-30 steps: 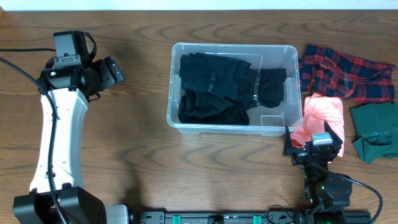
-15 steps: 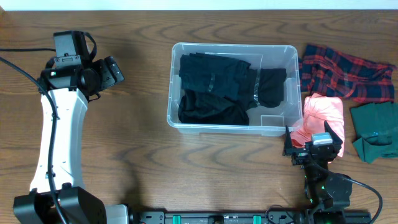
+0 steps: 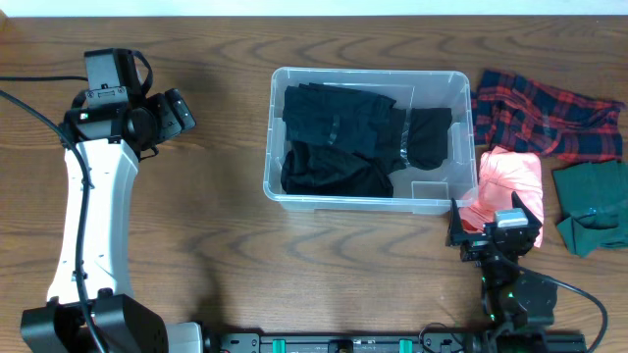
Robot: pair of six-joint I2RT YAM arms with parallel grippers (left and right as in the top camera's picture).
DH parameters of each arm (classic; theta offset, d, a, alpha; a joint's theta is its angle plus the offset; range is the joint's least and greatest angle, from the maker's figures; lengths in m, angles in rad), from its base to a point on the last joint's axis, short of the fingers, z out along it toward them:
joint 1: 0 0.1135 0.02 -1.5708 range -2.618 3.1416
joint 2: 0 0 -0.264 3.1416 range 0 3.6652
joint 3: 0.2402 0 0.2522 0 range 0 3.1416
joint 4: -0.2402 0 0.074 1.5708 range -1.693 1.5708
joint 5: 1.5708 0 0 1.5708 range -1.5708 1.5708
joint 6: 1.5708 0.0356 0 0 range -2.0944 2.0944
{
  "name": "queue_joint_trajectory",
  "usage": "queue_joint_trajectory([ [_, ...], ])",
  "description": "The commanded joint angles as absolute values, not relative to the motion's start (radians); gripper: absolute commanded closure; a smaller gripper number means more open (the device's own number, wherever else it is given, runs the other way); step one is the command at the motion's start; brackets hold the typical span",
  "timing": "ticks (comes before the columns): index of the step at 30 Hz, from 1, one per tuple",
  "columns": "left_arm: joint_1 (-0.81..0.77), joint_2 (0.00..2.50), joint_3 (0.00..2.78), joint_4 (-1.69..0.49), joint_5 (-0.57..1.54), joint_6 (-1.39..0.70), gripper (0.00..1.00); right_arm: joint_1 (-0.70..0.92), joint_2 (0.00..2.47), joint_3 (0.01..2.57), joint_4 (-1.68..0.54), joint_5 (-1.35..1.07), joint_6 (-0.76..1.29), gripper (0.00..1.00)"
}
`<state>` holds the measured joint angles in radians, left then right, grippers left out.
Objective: Pack container
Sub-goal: 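Reach the right gripper down and grasp the pink garment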
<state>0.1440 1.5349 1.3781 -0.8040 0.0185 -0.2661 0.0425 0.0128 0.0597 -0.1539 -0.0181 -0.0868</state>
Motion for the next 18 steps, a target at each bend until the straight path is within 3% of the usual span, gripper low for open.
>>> queue_joint_trajectory([
  [1, 0.147, 1.528, 1.382, -0.806, 0.003, -0.268, 0.02, 0.033, 0.010, 0.196, -0.233, 0.087, -0.023, 0.01],
  [7, 0.147, 1.528, 1.382, -0.806, 0.003, -0.268, 0.02, 0.033, 0.053, 0.381, -0.396, 0.340, 0.121, 0.01],
  [18, 0.147, 1.528, 1.382, -0.806, 0.003, -0.268, 0.02, -0.004, 0.427, 0.479, -0.385, 0.340, 0.134, 0.01],
])
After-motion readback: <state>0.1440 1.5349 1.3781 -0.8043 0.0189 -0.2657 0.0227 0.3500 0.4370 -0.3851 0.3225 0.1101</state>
